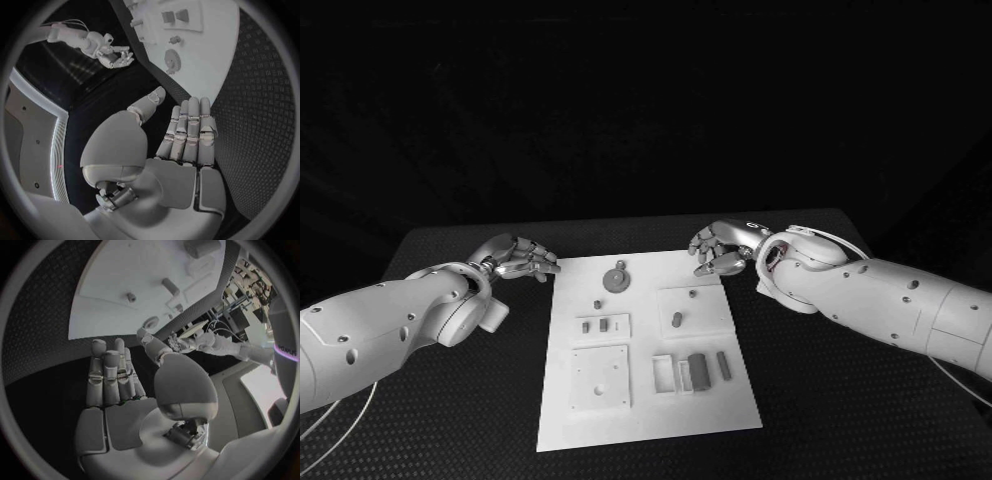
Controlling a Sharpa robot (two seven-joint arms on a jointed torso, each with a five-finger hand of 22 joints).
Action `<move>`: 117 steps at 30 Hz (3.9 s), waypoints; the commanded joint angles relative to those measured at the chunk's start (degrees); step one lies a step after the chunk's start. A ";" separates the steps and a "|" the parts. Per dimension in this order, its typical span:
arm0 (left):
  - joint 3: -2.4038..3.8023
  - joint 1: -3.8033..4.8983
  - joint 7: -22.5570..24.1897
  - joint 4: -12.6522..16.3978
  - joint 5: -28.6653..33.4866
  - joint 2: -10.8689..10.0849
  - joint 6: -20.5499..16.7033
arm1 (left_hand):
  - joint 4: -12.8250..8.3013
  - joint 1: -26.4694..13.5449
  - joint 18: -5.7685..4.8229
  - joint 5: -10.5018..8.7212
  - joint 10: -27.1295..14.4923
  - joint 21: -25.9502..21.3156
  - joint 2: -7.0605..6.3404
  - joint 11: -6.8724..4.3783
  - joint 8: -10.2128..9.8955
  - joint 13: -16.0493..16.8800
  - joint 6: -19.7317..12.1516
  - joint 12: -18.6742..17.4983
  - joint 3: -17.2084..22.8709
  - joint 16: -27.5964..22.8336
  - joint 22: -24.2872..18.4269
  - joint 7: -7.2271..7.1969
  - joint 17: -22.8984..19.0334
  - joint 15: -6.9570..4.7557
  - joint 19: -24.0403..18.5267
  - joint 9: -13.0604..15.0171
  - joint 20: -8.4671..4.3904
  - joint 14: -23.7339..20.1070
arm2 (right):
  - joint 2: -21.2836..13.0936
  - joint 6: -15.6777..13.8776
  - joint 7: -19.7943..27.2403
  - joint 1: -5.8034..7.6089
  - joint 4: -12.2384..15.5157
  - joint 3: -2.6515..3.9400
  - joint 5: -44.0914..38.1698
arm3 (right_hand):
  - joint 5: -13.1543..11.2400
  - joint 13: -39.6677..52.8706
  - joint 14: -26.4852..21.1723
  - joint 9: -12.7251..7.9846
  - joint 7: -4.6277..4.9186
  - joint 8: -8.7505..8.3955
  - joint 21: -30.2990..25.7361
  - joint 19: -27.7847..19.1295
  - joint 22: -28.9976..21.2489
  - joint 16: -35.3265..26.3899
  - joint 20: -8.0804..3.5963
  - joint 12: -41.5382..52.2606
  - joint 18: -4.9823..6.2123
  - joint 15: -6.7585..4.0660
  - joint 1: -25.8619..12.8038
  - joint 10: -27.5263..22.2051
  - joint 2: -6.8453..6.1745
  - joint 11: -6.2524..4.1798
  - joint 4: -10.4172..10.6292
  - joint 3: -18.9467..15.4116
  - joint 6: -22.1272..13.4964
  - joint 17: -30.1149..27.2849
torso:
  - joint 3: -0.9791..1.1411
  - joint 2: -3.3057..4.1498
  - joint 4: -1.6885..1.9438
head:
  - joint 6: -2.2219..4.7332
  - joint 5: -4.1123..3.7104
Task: Assemble the parts on the task board
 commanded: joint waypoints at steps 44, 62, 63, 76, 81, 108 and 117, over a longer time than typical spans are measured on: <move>0.03 0.02 3.22 0.86 8.54 0.57 1.88 | 0.12 -0.25 -0.02 -0.14 -0.95 -0.05 1.18 0.17 0.47 -0.91 0.31 0.45 -0.85 -1.05 -1.89 0.02 0.71 0.27 -0.07 0.22 0.24 0.08 | 2.78 2.66 -3.96 -2.85 0.08 -3.55 -18.39 | -0.22 -9.34 3.27 -2.72 -0.21 1.51 -0.58 3.35 0.36 0.36 -0.56 -8.96 0.57 -0.55 2.50 9.90 1.77 -0.81 1.39 8.50 5.62 -0.77 | 0.01 0.05 0.00 | -0.64 0.37; 0.03 0.02 3.03 0.71 8.49 0.64 1.99 | 0.10 -0.26 0.02 -0.14 -1.20 -0.01 1.31 0.25 0.48 -1.08 0.31 0.49 -0.87 -1.16 -2.12 0.02 0.86 0.27 -0.01 0.22 0.23 0.14 | 3.25 2.89 -4.82 -3.14 -0.01 -4.23 -21.14 | -0.19 -8.10 4.06 -2.60 -0.94 2.60 0.06 4.12 1.08 0.53 -1.20 -8.38 0.57 -1.34 0.49 12.03 1.65 -1.62 0.31 11.36 7.21 -0.66 | 0.03 0.04 -0.05 | -0.82 0.25; 0.03 0.02 3.03 0.72 8.47 0.64 2.00 | 0.10 -0.26 0.02 -0.14 -1.21 -0.01 1.31 0.25 0.48 -1.09 0.31 0.50 -0.87 -1.16 -2.13 0.02 0.87 0.26 0.00 0.22 0.23 0.16 | 3.25 2.85 -4.89 -3.15 0.04 -4.33 -21.26 | -0.19 -8.08 4.07 -2.61 -0.94 2.61 0.06 4.14 1.09 0.52 -1.20 -8.40 0.57 -1.35 0.43 12.03 1.52 -1.62 0.32 11.37 7.21 -0.66 | 0.01 0.04 -0.05 | -0.83 0.25; 0.03 0.02 2.99 0.76 8.32 0.66 1.95 | 0.08 -0.18 0.13 -0.14 -1.35 0.15 1.37 0.29 0.46 -1.27 0.27 0.66 -0.92 -1.09 -2.32 0.04 1.17 0.12 0.43 0.21 0.13 0.54 | 3.44 2.25 -5.75 -3.16 0.16 -4.92 -23.63 | -0.19 -7.76 4.29 -2.64 -1.00 2.74 0.09 4.41 1.16 0.47 -1.29 -8.48 0.57 -1.41 -0.39 12.22 0.41 -1.69 0.58 11.54 7.35 -0.67 | -0.06 0.01 0.02 | -0.93 0.09; 0.03 0.02 2.98 0.77 8.28 0.68 1.87 | 0.08 -0.17 0.16 -0.15 -1.40 0.19 1.40 0.30 0.46 -1.34 0.27 0.74 -0.94 -1.06 -2.38 0.04 1.29 0.06 0.60 0.21 0.09 0.68 | 3.59 1.41 -5.96 -3.19 0.23 -5.16 -24.12 | -0.19 -7.36 4.57 -2.46 -1.34 3.23 0.20 4.72 1.24 0.55 -1.49 -8.19 0.57 -1.71 -0.21 12.97 0.83 -2.00 0.44 12.00 8.10 -0.62 | -0.04 0.04 0.02 | -0.95 0.10; 0.04 0.02 3.01 0.35 8.24 0.88 1.70 | 0.10 -0.12 0.21 -0.14 -1.48 0.29 1.49 0.28 0.49 -1.57 0.31 1.06 -1.04 -0.90 -2.57 0.02 1.76 -0.20 1.17 0.20 -0.10 1.25 | 3.46 -5.85 -9.56 -3.31 1.13 -5.23 -27.40 | -0.18 -4.45 7.40 -0.37 -3.15 5.99 2.19 7.55 2.27 2.25 -3.36 -6.37 0.57 -3.88 1.28 17.47 1.70 -4.18 0.12 12.69 12.03 0.67 | 0.05 0.04 -0.04 | -0.90 0.20; 0.04 0.02 2.92 0.23 8.24 0.96 1.79 | 0.12 -0.16 0.20 -0.15 -1.56 0.29 1.51 0.30 0.47 -1.65 0.29 1.10 -1.09 -0.91 -2.62 0.03 1.86 -0.24 1.26 0.19 -0.13 1.33 | 3.03 -7.06 -9.45 -3.30 1.87 -5.21 -26.90 | -0.18 -4.28 7.50 -0.22 -3.21 6.09 2.24 7.68 2.27 2.26 -3.45 -6.34 0.57 -3.97 1.25 17.62 1.63 -4.27 0.13 12.75 12.14 0.73 | 0.02 0.01 -0.05 | -0.85 0.22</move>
